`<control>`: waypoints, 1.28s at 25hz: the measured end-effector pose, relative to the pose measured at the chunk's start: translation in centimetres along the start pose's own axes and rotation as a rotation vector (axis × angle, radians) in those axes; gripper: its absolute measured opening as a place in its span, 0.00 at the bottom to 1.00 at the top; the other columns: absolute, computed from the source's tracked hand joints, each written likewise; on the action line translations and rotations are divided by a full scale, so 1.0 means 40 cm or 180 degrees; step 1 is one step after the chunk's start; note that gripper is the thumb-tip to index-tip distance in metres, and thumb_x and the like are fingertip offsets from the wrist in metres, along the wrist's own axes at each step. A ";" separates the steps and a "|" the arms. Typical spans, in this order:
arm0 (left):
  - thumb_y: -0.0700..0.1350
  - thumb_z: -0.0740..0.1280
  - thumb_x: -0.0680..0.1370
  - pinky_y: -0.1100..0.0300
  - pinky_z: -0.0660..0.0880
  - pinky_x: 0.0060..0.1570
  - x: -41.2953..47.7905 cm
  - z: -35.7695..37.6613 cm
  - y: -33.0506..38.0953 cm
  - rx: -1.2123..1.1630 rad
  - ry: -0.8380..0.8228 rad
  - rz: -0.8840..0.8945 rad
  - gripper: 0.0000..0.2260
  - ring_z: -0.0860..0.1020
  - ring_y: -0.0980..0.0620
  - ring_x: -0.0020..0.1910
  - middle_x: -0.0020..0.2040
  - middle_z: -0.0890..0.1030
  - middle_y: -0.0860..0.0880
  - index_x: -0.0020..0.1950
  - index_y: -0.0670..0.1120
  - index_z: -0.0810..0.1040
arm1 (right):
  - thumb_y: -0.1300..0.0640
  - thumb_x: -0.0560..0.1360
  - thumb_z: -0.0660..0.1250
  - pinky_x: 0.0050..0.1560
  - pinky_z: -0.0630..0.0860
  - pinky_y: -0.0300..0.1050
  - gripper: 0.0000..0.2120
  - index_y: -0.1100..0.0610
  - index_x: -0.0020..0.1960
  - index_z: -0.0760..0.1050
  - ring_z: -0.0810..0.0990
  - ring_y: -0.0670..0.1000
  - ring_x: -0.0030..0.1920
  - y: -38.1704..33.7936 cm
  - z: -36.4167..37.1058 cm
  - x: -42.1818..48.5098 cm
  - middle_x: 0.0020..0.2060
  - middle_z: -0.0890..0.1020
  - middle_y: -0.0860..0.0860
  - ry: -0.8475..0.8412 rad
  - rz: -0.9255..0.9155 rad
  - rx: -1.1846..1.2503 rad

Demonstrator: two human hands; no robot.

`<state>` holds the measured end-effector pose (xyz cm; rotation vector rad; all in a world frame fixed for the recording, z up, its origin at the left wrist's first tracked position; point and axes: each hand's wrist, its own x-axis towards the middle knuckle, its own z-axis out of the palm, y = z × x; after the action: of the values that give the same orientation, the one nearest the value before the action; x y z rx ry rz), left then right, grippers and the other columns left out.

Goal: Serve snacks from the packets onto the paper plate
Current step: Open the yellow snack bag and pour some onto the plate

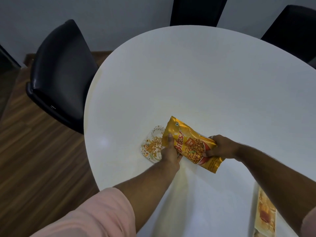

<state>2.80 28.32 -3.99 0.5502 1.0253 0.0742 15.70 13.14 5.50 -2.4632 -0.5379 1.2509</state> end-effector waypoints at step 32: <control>0.64 0.69 0.73 0.52 0.85 0.41 -0.011 0.007 0.036 0.0335 -0.0158 -0.0162 0.30 0.86 0.45 0.55 0.57 0.86 0.43 0.65 0.43 0.79 | 0.51 0.66 0.81 0.53 0.85 0.58 0.22 0.55 0.57 0.80 0.87 0.55 0.50 0.050 0.008 0.008 0.50 0.87 0.54 0.0358 -0.0044 0.0153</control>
<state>3.05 29.32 -2.85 0.6184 0.9981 -0.0387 15.97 11.58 4.22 -2.4676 -0.4884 1.0993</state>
